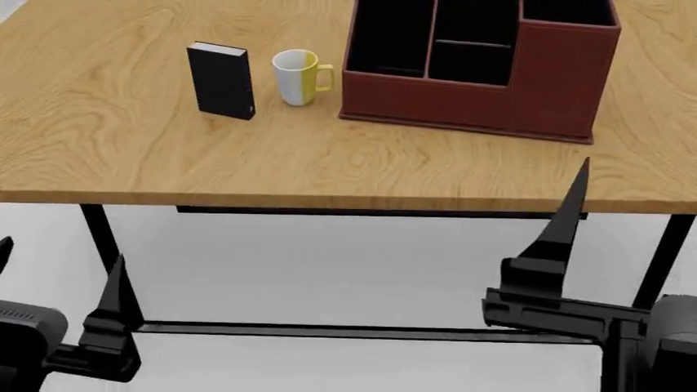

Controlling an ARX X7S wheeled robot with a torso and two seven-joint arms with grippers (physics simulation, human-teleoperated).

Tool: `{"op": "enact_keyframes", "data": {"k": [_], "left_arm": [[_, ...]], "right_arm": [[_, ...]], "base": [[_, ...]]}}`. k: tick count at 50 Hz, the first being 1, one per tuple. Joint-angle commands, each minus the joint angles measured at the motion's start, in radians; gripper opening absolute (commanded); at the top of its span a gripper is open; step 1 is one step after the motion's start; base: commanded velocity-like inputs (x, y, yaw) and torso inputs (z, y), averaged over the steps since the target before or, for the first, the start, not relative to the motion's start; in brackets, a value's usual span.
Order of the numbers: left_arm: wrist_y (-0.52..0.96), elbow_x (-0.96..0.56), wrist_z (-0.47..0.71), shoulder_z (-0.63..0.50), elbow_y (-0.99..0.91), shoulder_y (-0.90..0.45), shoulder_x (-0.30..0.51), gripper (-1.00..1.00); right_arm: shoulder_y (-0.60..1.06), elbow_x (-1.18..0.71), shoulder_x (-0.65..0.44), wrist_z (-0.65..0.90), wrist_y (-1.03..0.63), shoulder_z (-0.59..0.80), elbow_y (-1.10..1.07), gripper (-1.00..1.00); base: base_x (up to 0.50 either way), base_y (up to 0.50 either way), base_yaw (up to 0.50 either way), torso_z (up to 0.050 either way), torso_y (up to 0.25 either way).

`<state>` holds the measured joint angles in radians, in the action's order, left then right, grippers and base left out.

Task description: Pick up the book and place it in the back compartment of the caddy.

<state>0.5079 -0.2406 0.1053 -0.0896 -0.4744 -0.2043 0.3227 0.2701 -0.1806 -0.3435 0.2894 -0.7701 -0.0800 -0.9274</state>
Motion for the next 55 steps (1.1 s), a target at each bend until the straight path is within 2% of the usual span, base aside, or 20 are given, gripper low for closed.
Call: {"op": "enact_keyframes", "data": {"k": [1, 4, 9, 14, 19, 30, 55], "left_arm": [[0.053, -0.016, 0.007, 0.017, -0.024, -0.032, 0.020, 1.00], [0.067, -0.021, 0.008, 0.020, -0.032, -0.038, 0.025, 1.00], [0.094, -0.031, 0.012, 0.031, -0.050, -0.051, 0.034, 1.00], [0.110, -0.035, 0.016, 0.037, -0.063, -0.063, 0.041, 1.00], [0.118, -0.039, 0.021, 0.039, -0.065, -0.074, 0.039, 1.00], [0.111, -0.039, 0.022, 0.034, -0.063, -0.071, 0.044, 1.00], [0.097, -0.038, 0.030, 0.030, -0.056, -0.069, 0.049, 1.00]], "right_arm": [[0.145, -0.208, -0.146, 0.143, -0.153, -0.057, -0.119, 1.00], [0.180, -0.453, -0.315, 0.368, -0.115, -0.042, -0.119, 1.00], [0.233, -0.669, -0.502, 0.573, -0.031, -0.012, -0.119, 1.00], [0.266, -0.785, -0.621, 0.682, 0.042, 0.008, -0.118, 1.00], [0.289, -0.829, -0.693, 0.741, 0.099, 0.049, -0.117, 1.00], [0.288, -0.822, -0.733, 0.765, 0.161, 0.109, -0.108, 1.00], [0.295, -0.789, -0.737, 0.749, 0.200, 0.168, -0.090, 1.00]], "base": [[0.00, 0.00, 0.00, 0.000, 0.000], [0.00, 0.00, 0.00, 0.000, 0.000], [0.00, 0.00, 0.00, 0.000, 0.000], [0.00, 0.00, 0.00, 0.000, 0.000], [0.00, 0.00, 0.00, 0.000, 0.000], [0.00, -0.02, 0.00, 0.000, 0.000], [0.00, -0.40, 0.00, 0.000, 0.000]]}}
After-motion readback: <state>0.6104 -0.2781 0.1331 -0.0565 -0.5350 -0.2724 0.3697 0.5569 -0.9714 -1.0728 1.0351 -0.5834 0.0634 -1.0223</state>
